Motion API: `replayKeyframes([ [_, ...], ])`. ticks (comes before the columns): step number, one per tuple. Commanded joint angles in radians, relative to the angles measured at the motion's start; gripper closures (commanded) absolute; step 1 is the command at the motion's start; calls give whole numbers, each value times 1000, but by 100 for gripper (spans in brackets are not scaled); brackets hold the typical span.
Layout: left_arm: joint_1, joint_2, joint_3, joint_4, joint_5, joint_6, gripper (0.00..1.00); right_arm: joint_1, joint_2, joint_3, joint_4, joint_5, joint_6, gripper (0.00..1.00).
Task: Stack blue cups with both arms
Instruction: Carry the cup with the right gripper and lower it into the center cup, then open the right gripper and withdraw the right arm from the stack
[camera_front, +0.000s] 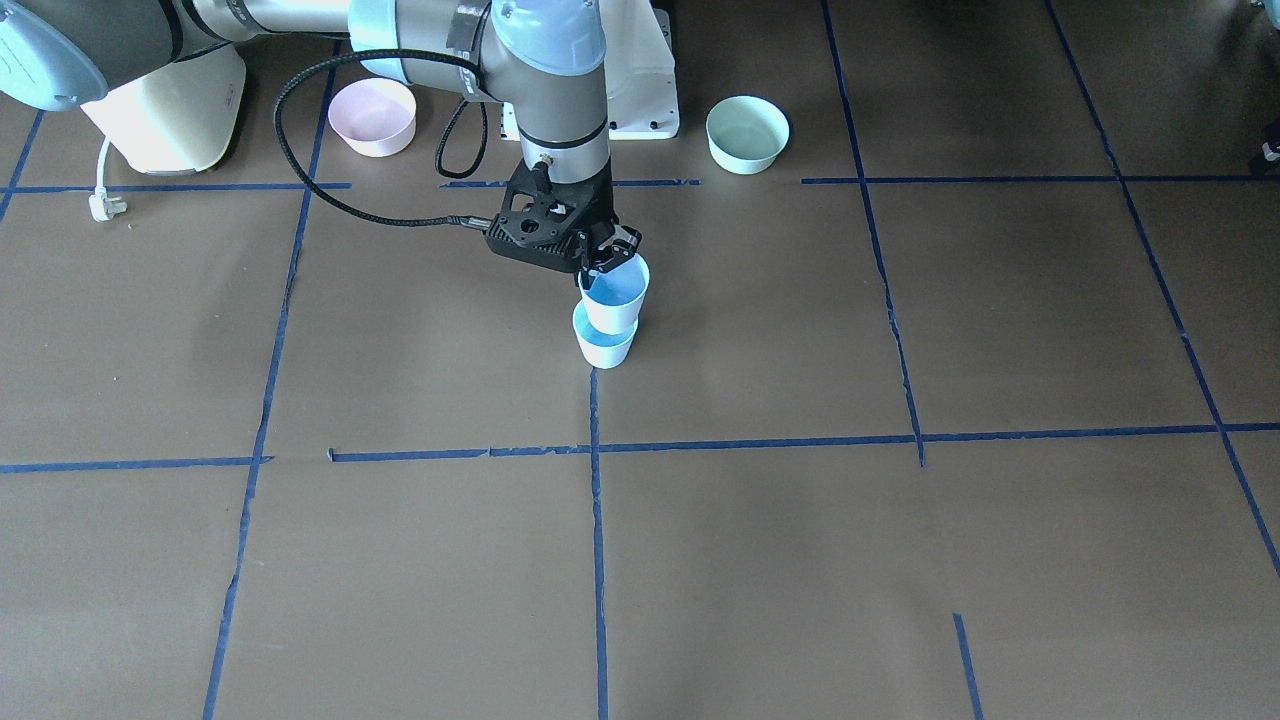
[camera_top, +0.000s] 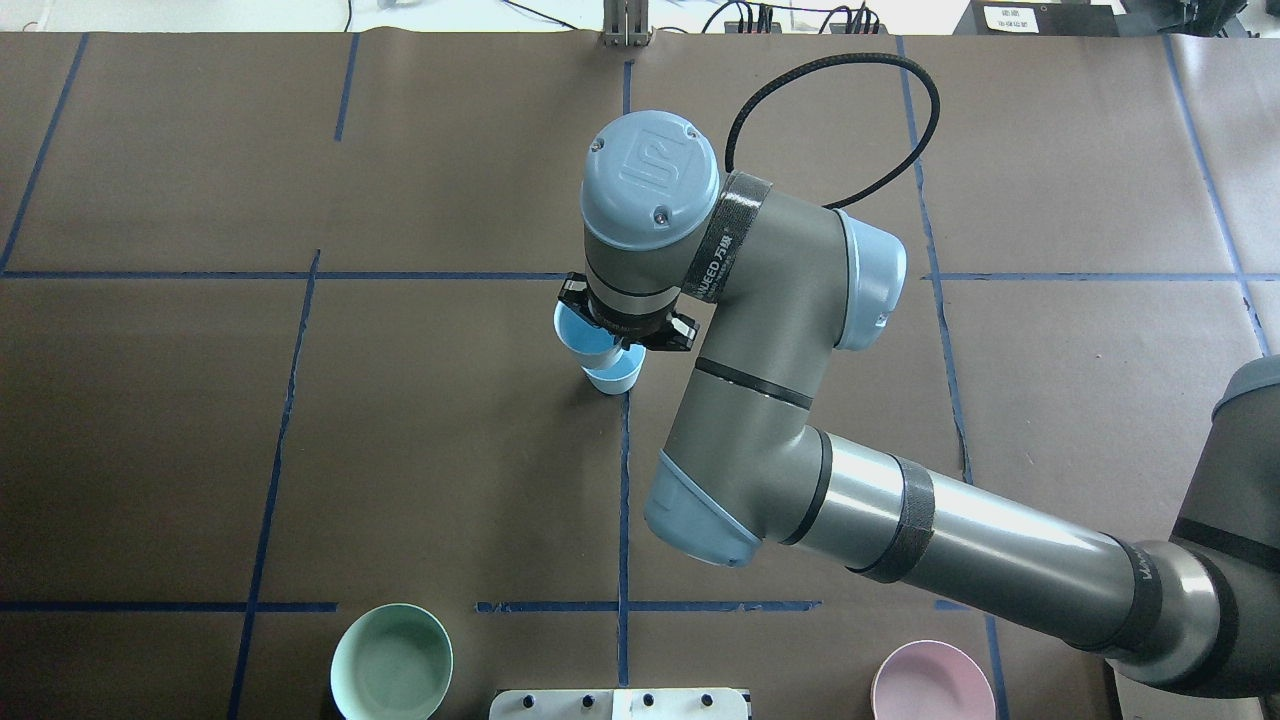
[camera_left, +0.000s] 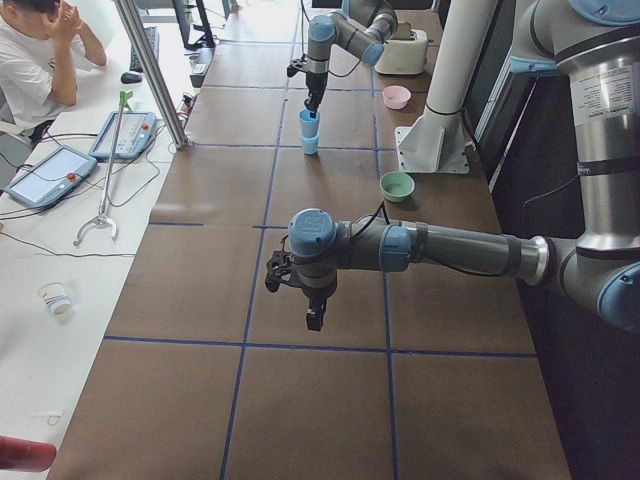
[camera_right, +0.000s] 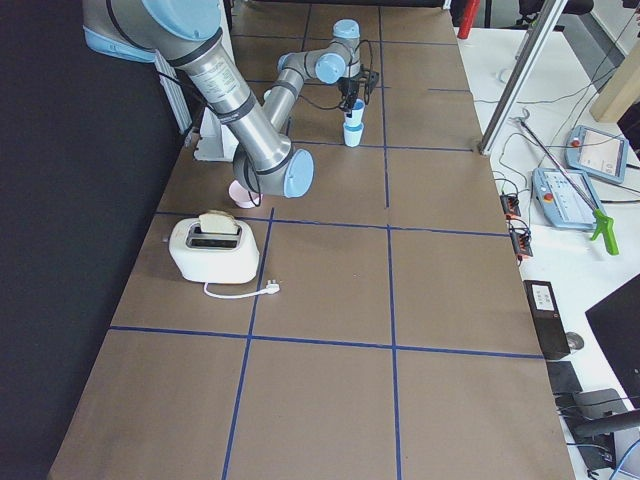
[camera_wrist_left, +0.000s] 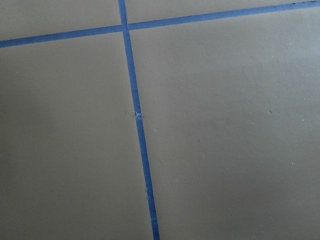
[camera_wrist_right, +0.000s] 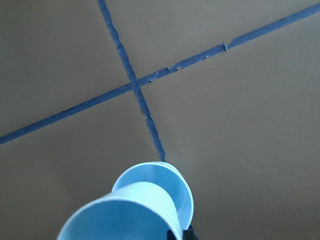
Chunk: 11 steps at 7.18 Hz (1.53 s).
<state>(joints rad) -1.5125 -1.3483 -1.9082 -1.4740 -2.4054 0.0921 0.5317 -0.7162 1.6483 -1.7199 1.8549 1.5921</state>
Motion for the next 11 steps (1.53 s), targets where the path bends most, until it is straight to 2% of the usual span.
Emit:
replayKeyframes([
  [1, 0, 0, -2, 0, -1, 0, 0, -1, -14, 2, 2, 1, -12, 94],
  [2, 0, 0, -5, 0, 0, 0, 0, -8, -20, 5, 3, -3, -21, 1],
  [4, 0, -2, -5, 0, -1, 0, 0, -7, -12, 11, 2, -11, -52, 0],
  [5, 0, -2, 0, 0, 0, 0, 0, 8, -50, 49, 3, 1, -143, 0],
  [6, 2, -2, 1, 1, 0, -3, 0, 69, -125, 103, 5, 62, -281, 0],
  [7, 2, 0, 5, 3, 6, -3, 0, 179, -202, 128, 5, 193, -417, 0],
  [8, 2, -2, 26, 1, 9, 1, 0, 288, -289, 146, 5, 287, -618, 0],
  [9, 2, -6, 49, 1, 8, 1, 0, 404, -383, 148, 3, 350, -858, 0],
  [10, 2, -11, 66, 0, 8, 8, 0, 538, -488, 148, 5, 457, -1091, 0],
  [11, 2, -14, 64, 0, 6, 11, 0, 659, -617, 151, 5, 505, -1338, 0],
])
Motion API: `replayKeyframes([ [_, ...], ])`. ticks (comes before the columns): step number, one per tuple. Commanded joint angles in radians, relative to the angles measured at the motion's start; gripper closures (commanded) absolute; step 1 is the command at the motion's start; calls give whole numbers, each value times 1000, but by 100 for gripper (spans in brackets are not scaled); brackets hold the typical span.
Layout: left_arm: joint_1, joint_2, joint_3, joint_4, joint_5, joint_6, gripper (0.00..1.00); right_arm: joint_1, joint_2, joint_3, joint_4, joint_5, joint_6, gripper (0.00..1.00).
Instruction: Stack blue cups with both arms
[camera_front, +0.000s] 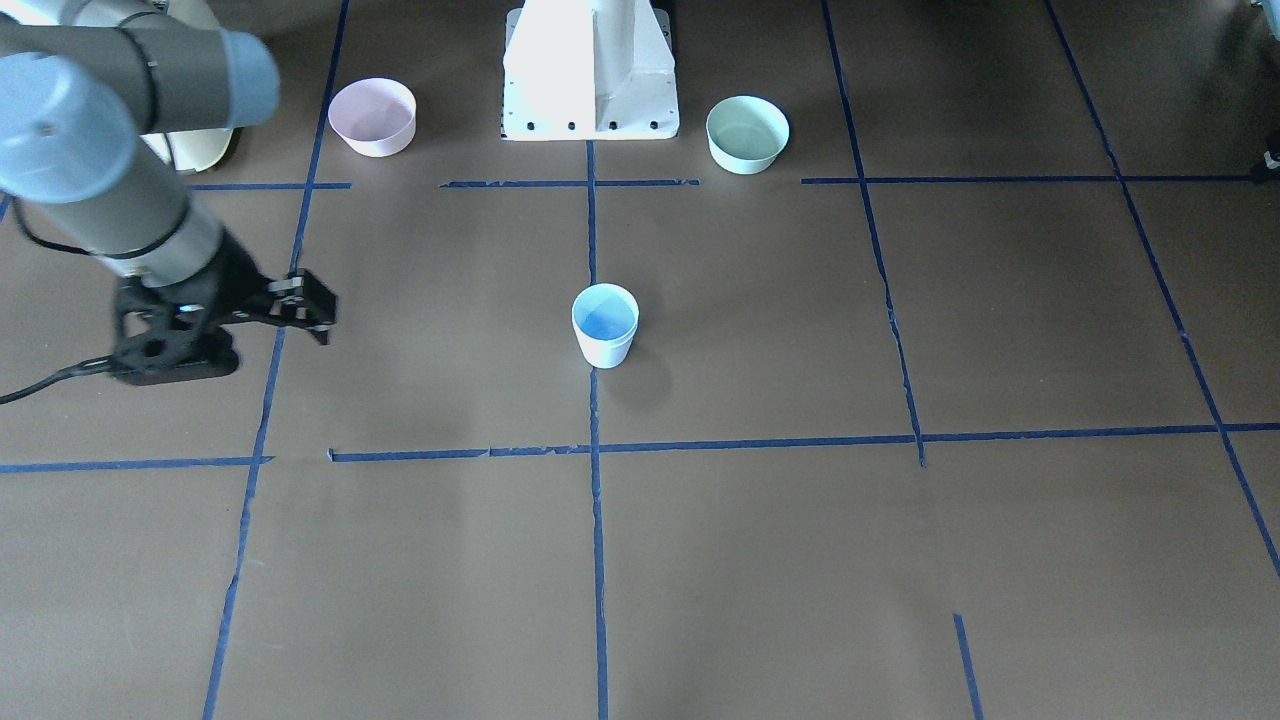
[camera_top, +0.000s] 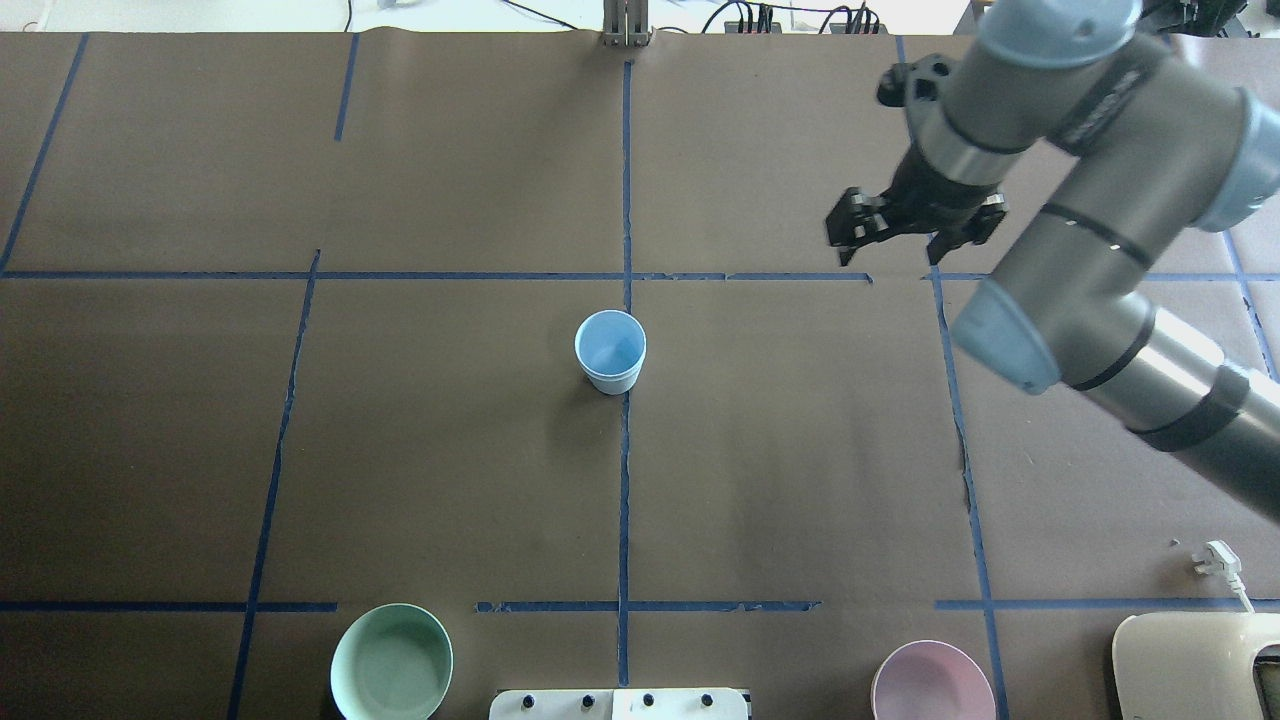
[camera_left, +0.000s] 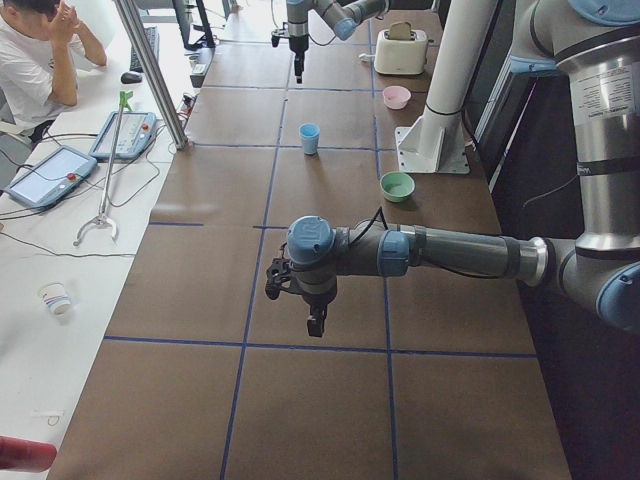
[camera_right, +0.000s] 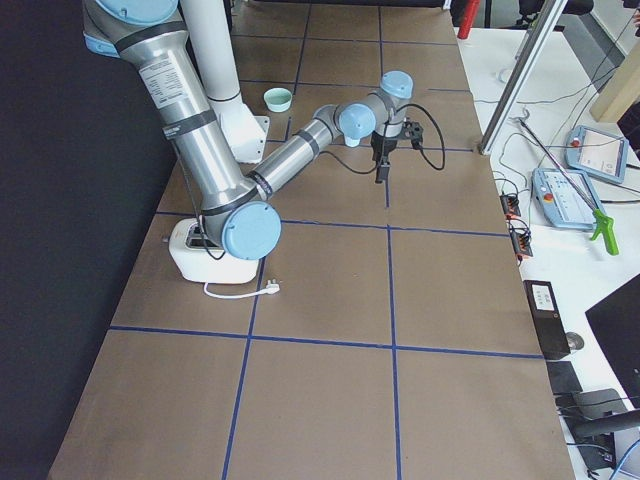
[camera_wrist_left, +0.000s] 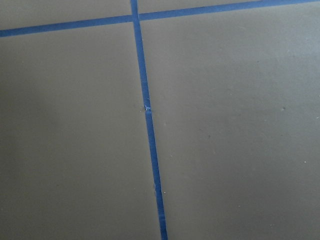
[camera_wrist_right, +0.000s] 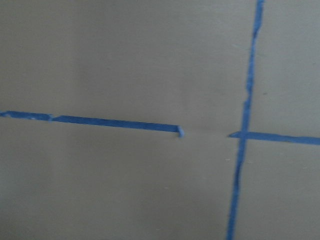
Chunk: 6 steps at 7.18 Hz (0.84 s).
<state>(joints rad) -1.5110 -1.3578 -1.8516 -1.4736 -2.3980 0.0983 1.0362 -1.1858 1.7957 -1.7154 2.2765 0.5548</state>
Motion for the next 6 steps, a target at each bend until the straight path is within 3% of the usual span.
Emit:
replayKeyframes([
  [1, 0, -6, 8, -1, -1, 6, 0, 260, -247, -2, -1, 84, -526, 0],
  [3, 0, -17, 8, -1, 0, 6, 0, 454, -401, -1, -4, 90, -781, 0],
  [6, -2, -14, 12, -1, 0, 3, 0, 518, -576, -4, 0, 80, -793, 0],
])
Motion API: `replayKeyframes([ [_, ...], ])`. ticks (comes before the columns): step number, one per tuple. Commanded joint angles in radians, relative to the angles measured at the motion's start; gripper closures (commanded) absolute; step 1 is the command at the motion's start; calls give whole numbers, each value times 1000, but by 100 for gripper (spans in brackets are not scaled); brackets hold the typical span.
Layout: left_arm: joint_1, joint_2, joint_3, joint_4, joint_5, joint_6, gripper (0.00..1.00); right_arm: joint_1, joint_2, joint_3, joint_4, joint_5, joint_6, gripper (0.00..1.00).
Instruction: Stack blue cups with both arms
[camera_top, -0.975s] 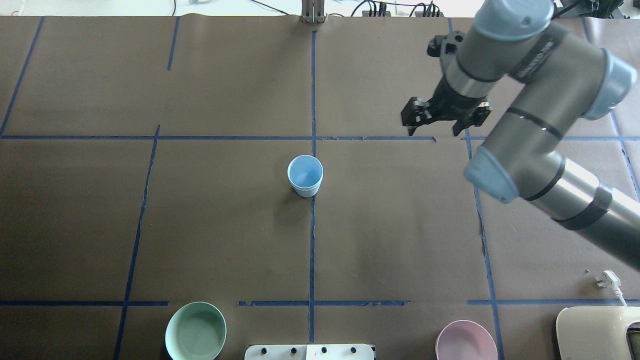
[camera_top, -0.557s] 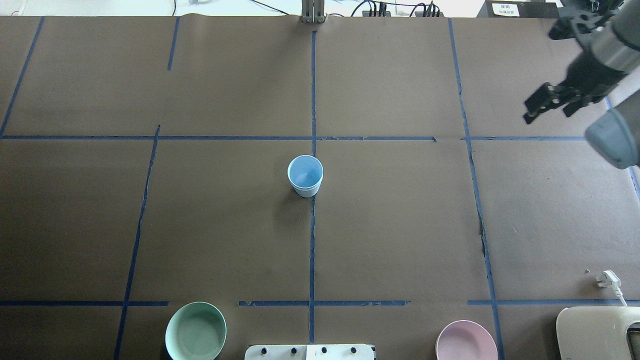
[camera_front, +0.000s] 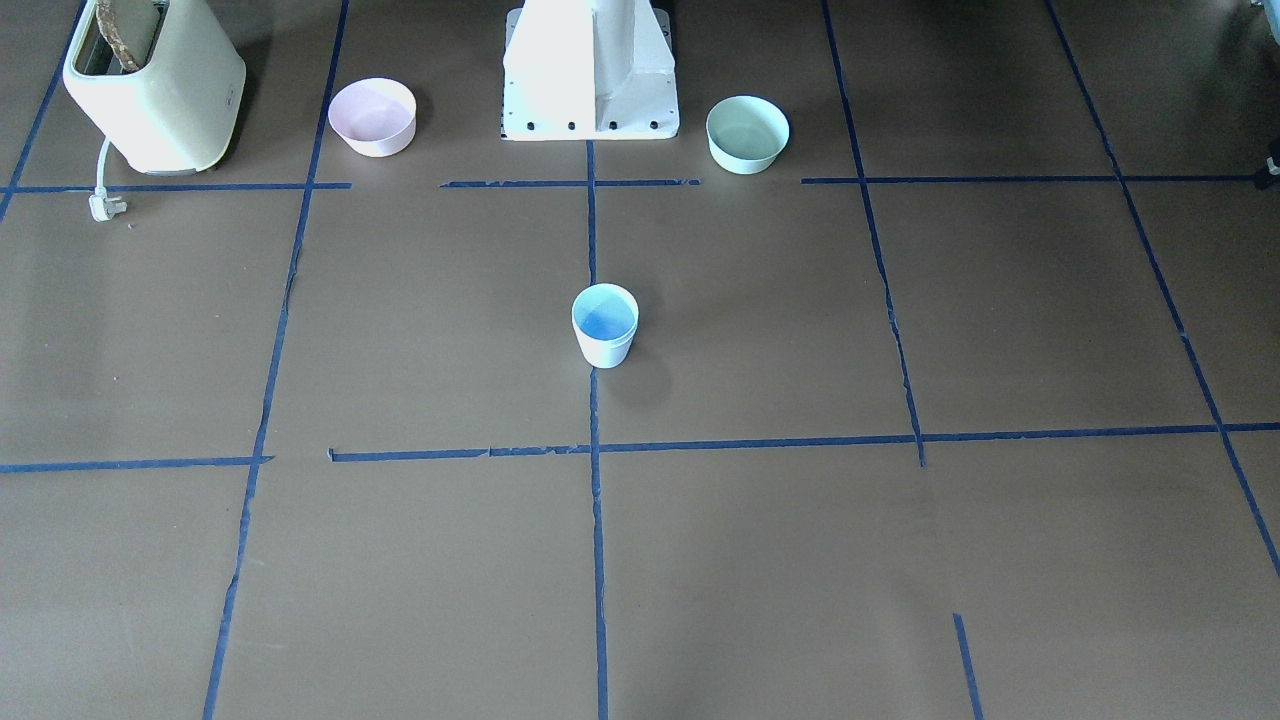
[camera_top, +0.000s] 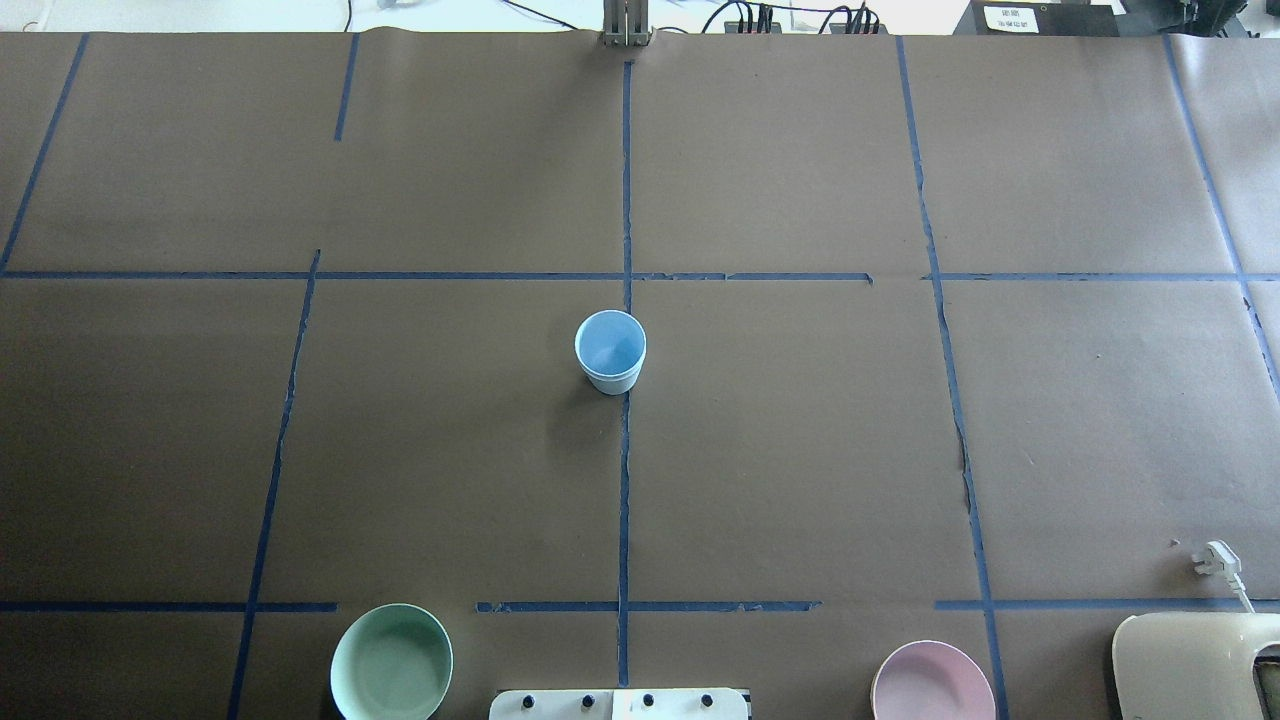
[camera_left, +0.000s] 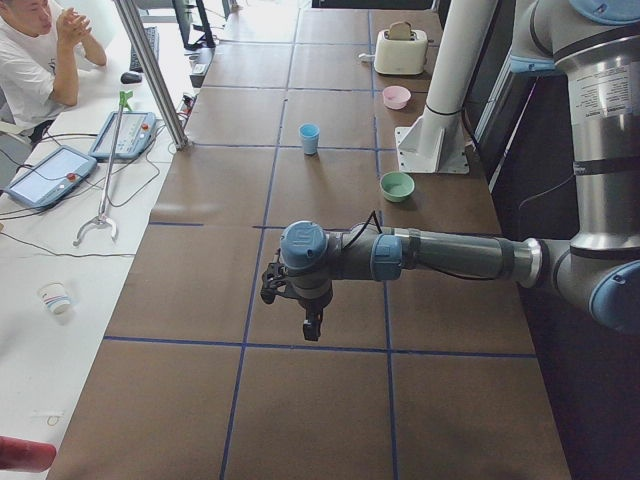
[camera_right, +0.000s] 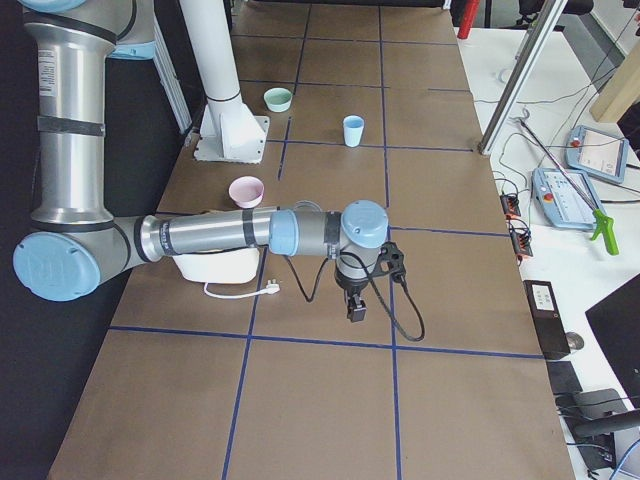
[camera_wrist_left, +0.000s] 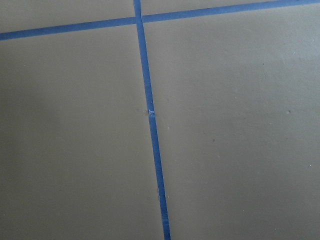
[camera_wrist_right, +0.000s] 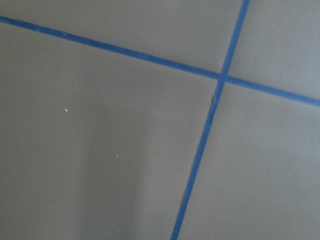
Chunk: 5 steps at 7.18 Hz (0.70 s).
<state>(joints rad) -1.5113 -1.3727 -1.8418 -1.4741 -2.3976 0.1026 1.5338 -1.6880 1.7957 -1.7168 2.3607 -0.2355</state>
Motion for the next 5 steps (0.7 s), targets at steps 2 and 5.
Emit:
replayKeyframes([
  [2, 0, 6, 18, 0, 2, -1, 0, 29, -94, -2, 0, -1, -1, 0],
  [5, 0, 1, 23, 5, 6, -9, 0, 26, -85, -12, 2, 0, -1, 0],
])
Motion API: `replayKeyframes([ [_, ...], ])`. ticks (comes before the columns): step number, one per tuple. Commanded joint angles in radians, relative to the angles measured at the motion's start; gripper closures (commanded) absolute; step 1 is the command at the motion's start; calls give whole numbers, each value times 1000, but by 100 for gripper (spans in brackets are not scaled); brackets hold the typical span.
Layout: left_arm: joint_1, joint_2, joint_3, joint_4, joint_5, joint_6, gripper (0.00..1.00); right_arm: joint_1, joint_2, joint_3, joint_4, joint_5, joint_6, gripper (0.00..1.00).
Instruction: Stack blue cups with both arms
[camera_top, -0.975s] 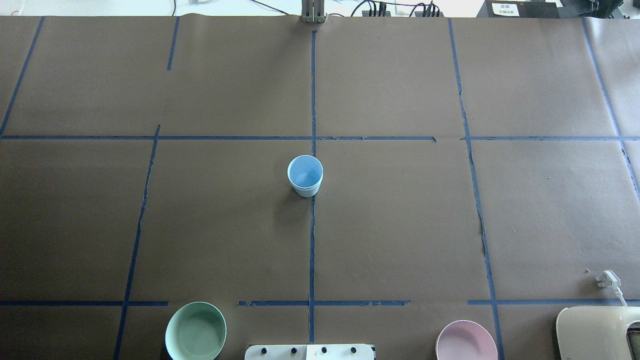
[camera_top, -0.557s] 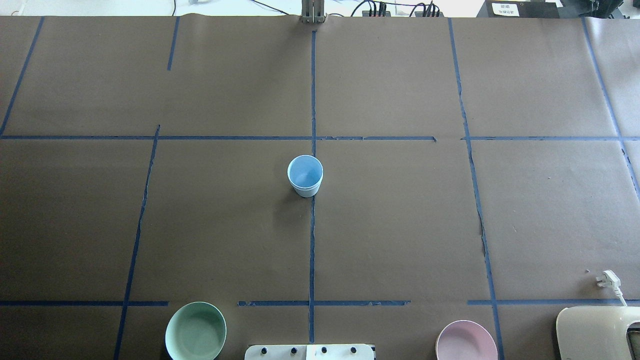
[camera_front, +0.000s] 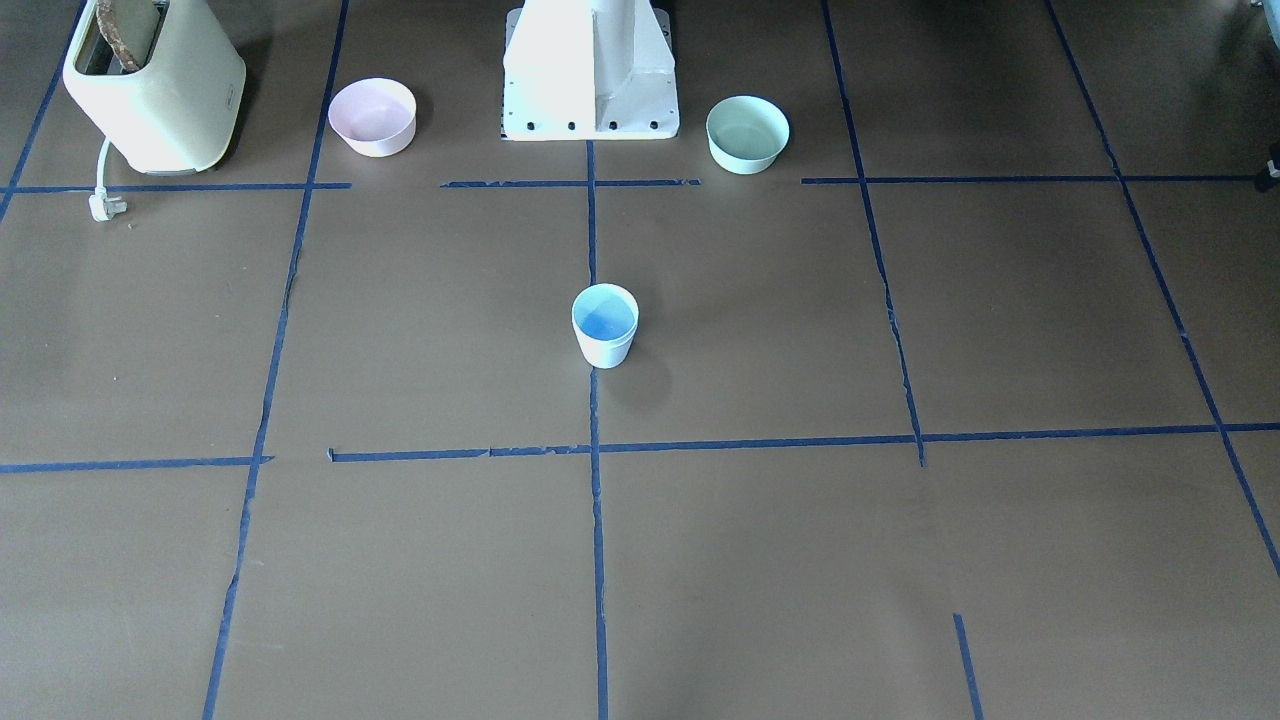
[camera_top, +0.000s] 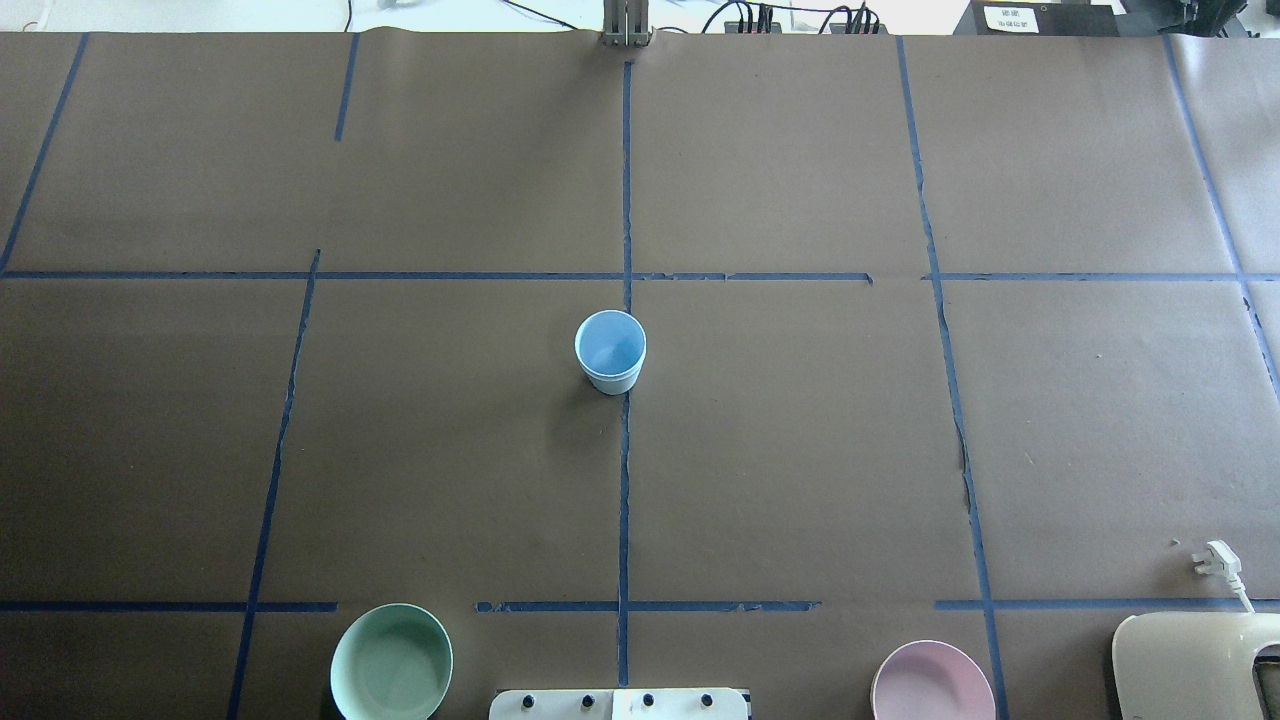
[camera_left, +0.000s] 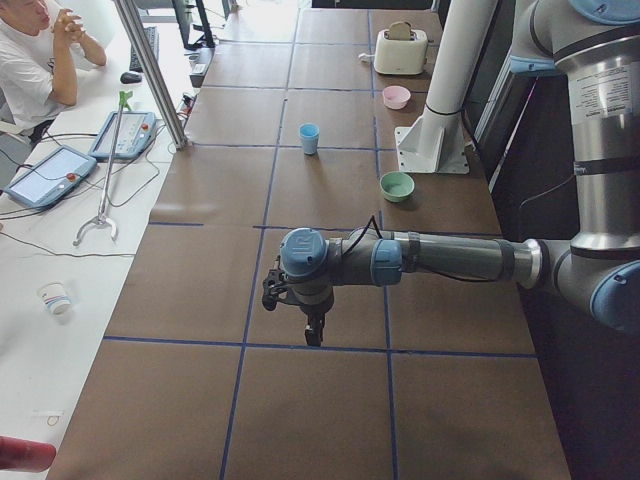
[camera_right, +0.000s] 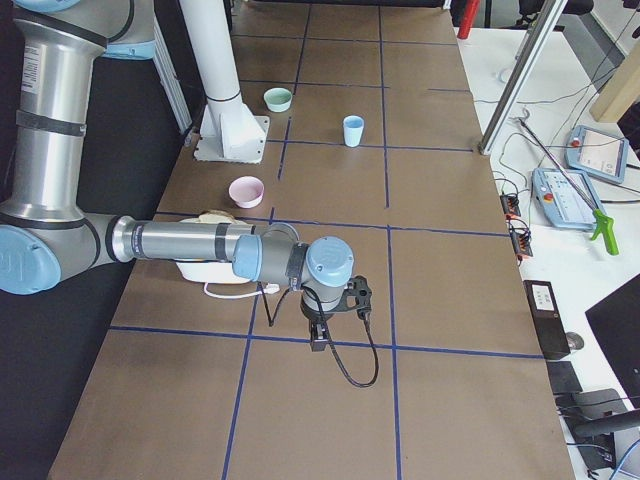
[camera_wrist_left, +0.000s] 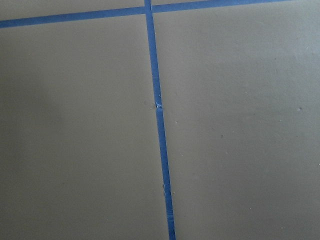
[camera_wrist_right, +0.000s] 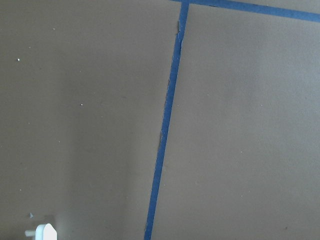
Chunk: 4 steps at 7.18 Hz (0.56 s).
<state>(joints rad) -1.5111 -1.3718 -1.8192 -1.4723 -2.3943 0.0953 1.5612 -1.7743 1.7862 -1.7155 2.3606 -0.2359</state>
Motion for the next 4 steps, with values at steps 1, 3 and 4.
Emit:
replayKeyframes([
  [1, 0, 3, 1, 3, 4, 0, 0, -1, 1, -2, 0, 2, 1, 0],
  [3, 0, 10, -2, 1, 3, 6, 0, -3, 3, -2, 0, 8, 1, 0],
  [4, 0, 10, -2, 3, 4, 6, 0, -1, 3, -2, 0, 12, 0, 0],
])
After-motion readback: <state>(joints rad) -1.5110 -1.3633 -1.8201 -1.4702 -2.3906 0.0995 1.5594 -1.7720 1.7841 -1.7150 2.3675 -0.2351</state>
